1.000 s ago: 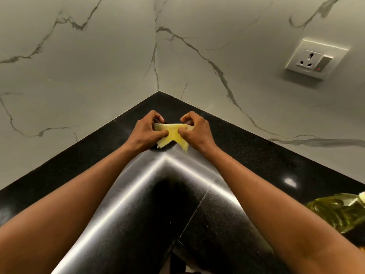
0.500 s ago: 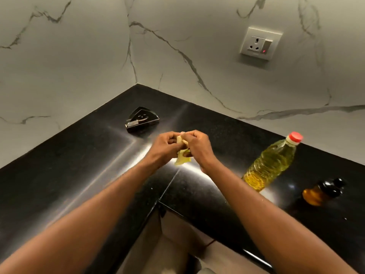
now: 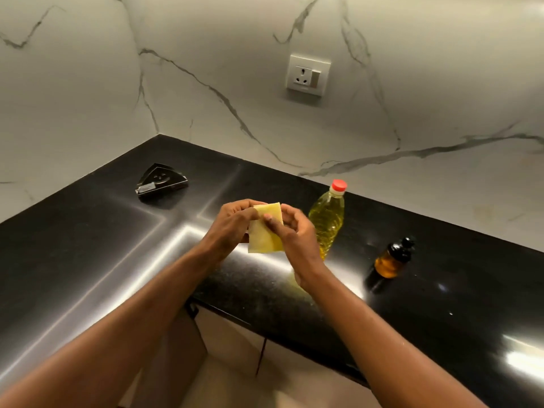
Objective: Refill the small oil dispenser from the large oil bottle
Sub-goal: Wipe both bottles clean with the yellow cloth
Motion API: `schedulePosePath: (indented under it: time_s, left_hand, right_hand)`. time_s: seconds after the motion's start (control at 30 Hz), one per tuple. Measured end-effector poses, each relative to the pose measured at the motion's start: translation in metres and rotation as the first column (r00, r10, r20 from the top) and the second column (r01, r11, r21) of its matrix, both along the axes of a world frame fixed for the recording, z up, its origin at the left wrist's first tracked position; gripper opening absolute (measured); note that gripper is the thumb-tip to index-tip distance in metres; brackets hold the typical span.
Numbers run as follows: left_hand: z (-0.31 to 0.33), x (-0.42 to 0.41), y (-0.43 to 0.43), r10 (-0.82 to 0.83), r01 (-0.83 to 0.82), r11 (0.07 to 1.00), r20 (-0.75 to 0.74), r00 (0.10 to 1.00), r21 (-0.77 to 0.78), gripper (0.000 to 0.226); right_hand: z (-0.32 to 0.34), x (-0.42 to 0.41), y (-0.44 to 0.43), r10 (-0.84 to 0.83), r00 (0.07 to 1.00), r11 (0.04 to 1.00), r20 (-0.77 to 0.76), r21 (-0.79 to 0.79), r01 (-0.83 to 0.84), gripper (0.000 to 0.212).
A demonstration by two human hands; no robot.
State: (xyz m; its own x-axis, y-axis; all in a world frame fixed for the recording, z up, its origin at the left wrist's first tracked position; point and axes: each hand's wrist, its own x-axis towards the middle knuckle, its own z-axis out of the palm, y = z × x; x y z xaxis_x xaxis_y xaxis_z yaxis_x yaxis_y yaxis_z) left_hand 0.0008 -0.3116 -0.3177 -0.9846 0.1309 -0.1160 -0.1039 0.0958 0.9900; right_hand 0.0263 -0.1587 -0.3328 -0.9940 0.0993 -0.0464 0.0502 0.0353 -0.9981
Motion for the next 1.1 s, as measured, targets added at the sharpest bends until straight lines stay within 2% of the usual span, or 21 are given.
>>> schedulePosePath:
  time_s: [0.1, 0.23, 0.33, 0.43, 0.57, 0.67, 0.73, 0.8, 0.87, 0.97, 1.03, 1.1]
  left_hand:
    - [0.001, 0.018, 0.029, -0.069, 0.067, 0.997, -0.047, 0.996, -0.048, 0.015]
    - [-0.001, 0.034, 0.061, -0.024, 0.018, 0.998, -0.126, 0.992, -0.052, 0.018]
    - [0.003, 0.04, 0.077, 0.027, -0.031, 0.999, -0.129, 0.991, -0.034, 0.026]
    - [0.009, 0.036, 0.089, 0.04, -0.063, 0.993, -0.21, 0.977, -0.103, 0.028]
    - [0.021, 0.021, 0.109, 0.004, -0.102, 0.96, -0.351, 0.936, -0.262, 0.037]
    - [0.029, 0.005, 0.126, -0.056, -0.121, 0.918, -0.425, 0.903, -0.378, 0.049]
    - [0.03, -0.009, 0.136, -0.058, -0.14, 0.907, -0.449, 0.892, -0.396, 0.056]
    - [0.029, -0.021, 0.142, -0.074, -0.137, 0.902, -0.46, 0.885, -0.409, 0.058]
    - [0.027, -0.031, 0.145, -0.097, -0.142, 0.885, -0.474, 0.875, -0.442, 0.053]
    - [0.023, -0.041, 0.141, -0.078, -0.155, 0.886, -0.472, 0.878, -0.436, 0.052]
    - [0.019, -0.046, 0.138, -0.101, -0.125, 0.894, -0.466, 0.879, -0.429, 0.053]
    - [0.016, -0.049, 0.135, -0.123, -0.11, 0.894, -0.474, 0.872, -0.434, 0.054]
  right_hand:
    - [-0.001, 0.026, 0.026, 0.076, 0.994, 0.982, 0.077, -0.18, -0.061, 0.012]
    - [-0.008, 0.04, 0.067, -0.047, 0.991, 0.97, 0.128, -0.232, 0.076, 0.013]
    - [-0.001, 0.046, 0.097, -0.05, 0.982, 0.946, 0.182, -0.307, 0.105, 0.015]
    - [0.014, 0.043, 0.129, -0.088, 0.985, 0.943, 0.147, -0.306, 0.13, 0.011]
    - [0.036, 0.027, 0.164, -0.188, 0.981, 0.975, -0.049, -0.133, 0.18, 0.012]
    - [0.052, -0.001, 0.171, -0.181, 0.946, 0.967, -0.268, 0.128, 0.221, 0.009]
    - [0.06, -0.023, 0.169, -0.125, 0.898, 0.898, -0.423, 0.335, 0.283, 0.013]
    - [0.065, -0.042, 0.165, -0.014, 0.848, 0.786, -0.53, 0.518, 0.336, 0.02]
    - [0.066, -0.053, 0.157, 0.123, 0.839, 0.694, -0.529, 0.651, 0.308, 0.028]
    - [0.057, -0.049, 0.148, 0.31, 0.856, 0.552, -0.413, 0.812, 0.191, 0.039]
    - [0.043, -0.038, 0.144, 0.336, 0.864, 0.493, -0.376, 0.851, 0.178, 0.047]
    - [0.028, -0.029, 0.145, 0.339, 0.851, 0.485, -0.401, 0.85, 0.207, 0.05]
